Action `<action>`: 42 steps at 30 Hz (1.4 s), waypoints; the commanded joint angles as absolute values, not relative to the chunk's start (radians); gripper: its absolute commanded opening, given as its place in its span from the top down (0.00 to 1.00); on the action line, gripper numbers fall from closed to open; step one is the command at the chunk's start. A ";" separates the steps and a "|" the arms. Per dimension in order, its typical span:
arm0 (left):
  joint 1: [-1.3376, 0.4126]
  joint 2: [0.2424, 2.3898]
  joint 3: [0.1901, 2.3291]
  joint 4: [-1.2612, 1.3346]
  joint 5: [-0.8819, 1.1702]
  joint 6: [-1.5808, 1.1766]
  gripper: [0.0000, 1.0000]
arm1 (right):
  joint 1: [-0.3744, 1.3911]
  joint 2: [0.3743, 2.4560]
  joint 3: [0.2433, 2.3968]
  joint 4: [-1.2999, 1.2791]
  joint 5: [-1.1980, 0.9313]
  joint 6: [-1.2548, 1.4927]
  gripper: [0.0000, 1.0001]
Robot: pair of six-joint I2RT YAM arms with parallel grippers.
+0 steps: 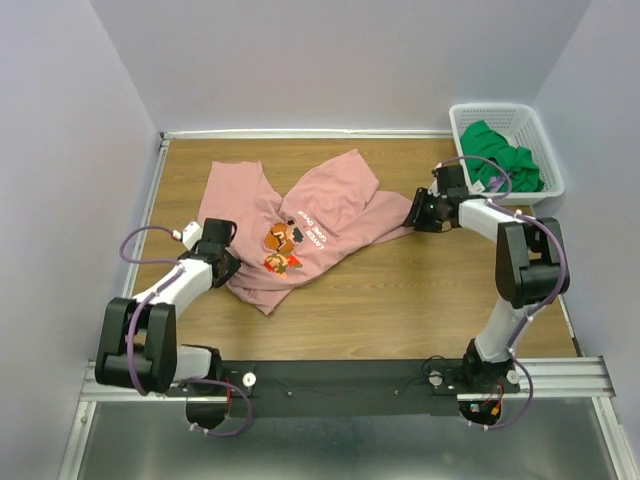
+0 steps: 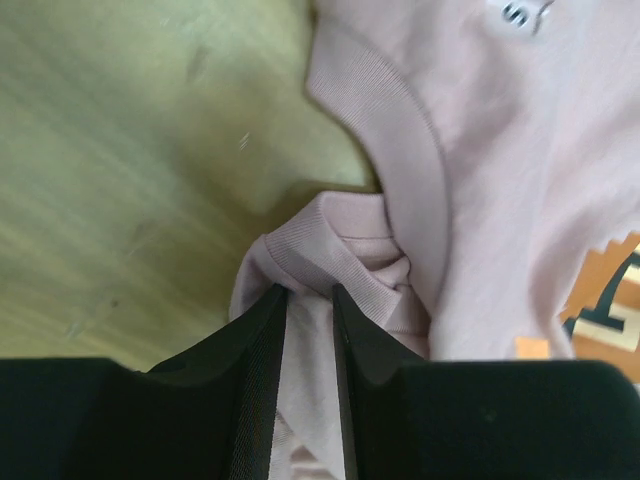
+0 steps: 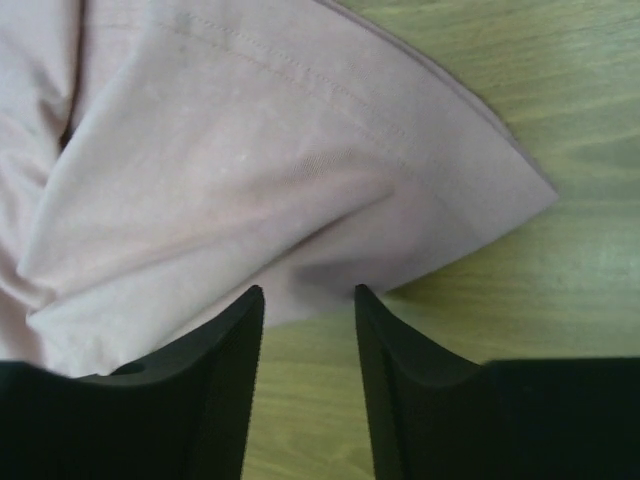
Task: Fold and stack the t-shirts
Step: Flatten the tshirt out
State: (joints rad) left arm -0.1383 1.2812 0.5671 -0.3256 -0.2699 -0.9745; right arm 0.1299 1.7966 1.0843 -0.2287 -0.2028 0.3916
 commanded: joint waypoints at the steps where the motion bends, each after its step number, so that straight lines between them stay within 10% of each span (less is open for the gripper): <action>1: -0.127 1.403 0.646 -0.272 -0.347 -0.933 0.67 | 0.135 1.871 1.149 -0.209 -0.183 0.388 0.54; 13: 0.015 1.687 0.977 -0.275 -0.351 -0.773 0.68 | 0.129 1.931 1.164 -0.210 -0.057 0.448 0.62; 22: 0.020 1.306 0.795 -0.351 -0.368 -0.796 0.37 | 0.129 1.754 1.083 -0.227 -0.117 0.430 0.59; 42: -0.048 1.244 0.601 -0.285 -0.133 -0.815 0.32 | 0.129 1.666 1.005 -0.245 -0.068 0.416 0.43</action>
State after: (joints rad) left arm -0.0383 1.2362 0.5938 -0.3264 -0.1753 -0.8082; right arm 0.1303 1.6810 1.0199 -0.2329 -0.1085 0.4213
